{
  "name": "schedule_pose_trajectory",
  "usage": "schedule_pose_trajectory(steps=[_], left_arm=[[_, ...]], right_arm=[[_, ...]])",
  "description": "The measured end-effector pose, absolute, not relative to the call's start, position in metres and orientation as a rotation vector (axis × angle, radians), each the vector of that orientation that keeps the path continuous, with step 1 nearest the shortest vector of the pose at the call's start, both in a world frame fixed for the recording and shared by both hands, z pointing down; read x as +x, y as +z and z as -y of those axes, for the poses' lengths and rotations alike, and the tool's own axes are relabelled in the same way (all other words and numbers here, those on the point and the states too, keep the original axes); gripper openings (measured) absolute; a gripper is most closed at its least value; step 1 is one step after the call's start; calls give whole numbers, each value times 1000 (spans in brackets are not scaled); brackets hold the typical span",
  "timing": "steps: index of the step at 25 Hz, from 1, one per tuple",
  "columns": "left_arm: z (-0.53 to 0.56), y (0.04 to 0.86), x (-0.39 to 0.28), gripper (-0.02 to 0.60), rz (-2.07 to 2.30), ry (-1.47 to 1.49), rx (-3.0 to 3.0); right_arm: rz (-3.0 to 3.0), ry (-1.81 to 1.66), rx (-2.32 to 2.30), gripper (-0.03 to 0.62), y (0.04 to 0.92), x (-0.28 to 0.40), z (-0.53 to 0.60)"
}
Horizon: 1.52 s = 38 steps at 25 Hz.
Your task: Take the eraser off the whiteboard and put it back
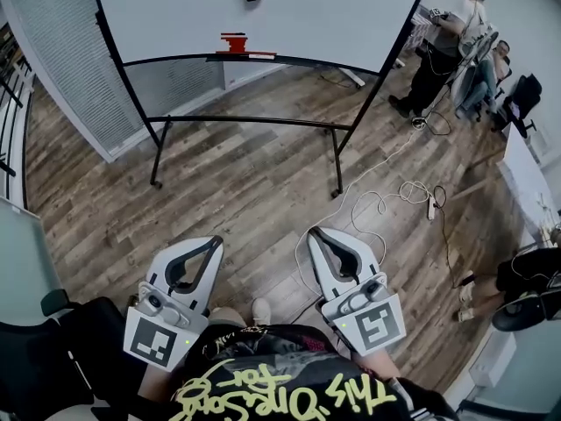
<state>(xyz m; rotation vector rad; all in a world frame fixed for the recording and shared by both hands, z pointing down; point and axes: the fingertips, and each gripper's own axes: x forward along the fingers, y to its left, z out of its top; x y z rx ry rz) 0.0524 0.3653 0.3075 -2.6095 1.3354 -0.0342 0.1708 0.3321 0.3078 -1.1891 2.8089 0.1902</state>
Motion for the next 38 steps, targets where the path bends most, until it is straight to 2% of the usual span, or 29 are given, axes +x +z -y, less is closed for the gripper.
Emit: schedule_pose_trajectory(steps=[16, 38], left_arm=[[-367, 313, 58, 6, -1423, -57, -2581], [-284, 302, 24, 6, -1381, -16, -2580]], right_arm=[[-2837, 142, -1097, 11, 313, 172, -325], [-2850, 180, -1113, 11, 306, 135, -249]])
